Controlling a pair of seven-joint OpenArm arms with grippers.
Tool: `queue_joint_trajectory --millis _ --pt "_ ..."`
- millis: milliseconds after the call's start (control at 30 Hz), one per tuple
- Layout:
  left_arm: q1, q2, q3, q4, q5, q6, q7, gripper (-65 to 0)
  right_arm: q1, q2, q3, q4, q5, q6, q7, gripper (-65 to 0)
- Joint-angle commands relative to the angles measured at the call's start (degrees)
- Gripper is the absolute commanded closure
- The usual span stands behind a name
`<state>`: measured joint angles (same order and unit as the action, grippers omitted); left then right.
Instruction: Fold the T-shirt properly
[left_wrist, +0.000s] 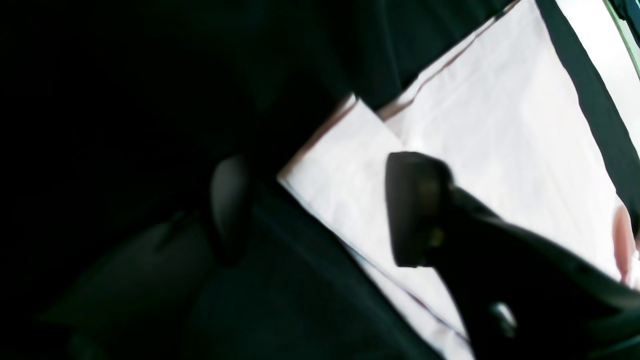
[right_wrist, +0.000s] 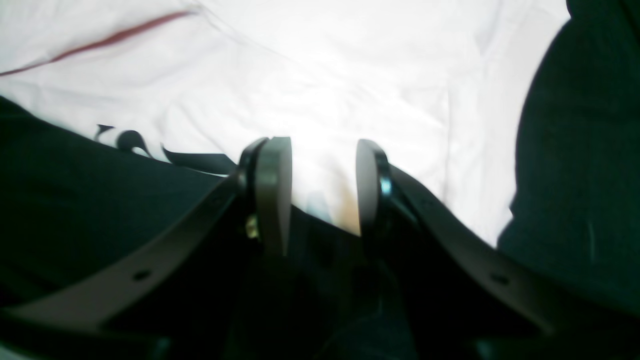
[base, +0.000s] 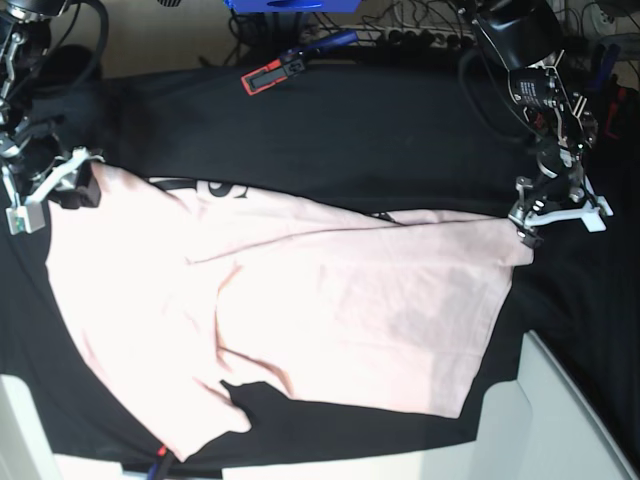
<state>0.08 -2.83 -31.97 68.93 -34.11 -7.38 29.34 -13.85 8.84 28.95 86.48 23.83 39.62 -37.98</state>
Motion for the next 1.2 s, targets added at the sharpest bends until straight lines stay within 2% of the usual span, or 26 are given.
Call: queue_joint_trajectory --millis 0,67,133,800,1167 --pt "-0.91 -0.64 -0.08 -0.22 -0.31 -0.14 -0.73 -31.6 0.26 0.87 0.19 1.04 1.0 0.38 1.36 -19.7" --pt "-1.0 -0.73 -0.08 -1.45 -0.31 -0.14 -0.82 -24.0 0.26 0.87 0.19 1.04 1.0 0.38 1.36 -19.7" --pt "-1.26 -0.64 -0.08 -1.8 -0.31 -0.14 -0.82 -20.0 0.26 0.87 0.19 1.04 1.0 0.38 1.36 -19.7" --pt "-3.99 -0.55 0.27 -2.24 -0.05 -0.14 -0.82 -19.0 0.44 0.87 0.19 0.95 1.0 0.38 1.45 -19.7" --pt "-4.52 -0.55 0.27 -6.02 -0.22 -0.14 -0.82 -18.3 0.53 0.87 0.19 0.95 1.0 0.38 1.45 -19.7"
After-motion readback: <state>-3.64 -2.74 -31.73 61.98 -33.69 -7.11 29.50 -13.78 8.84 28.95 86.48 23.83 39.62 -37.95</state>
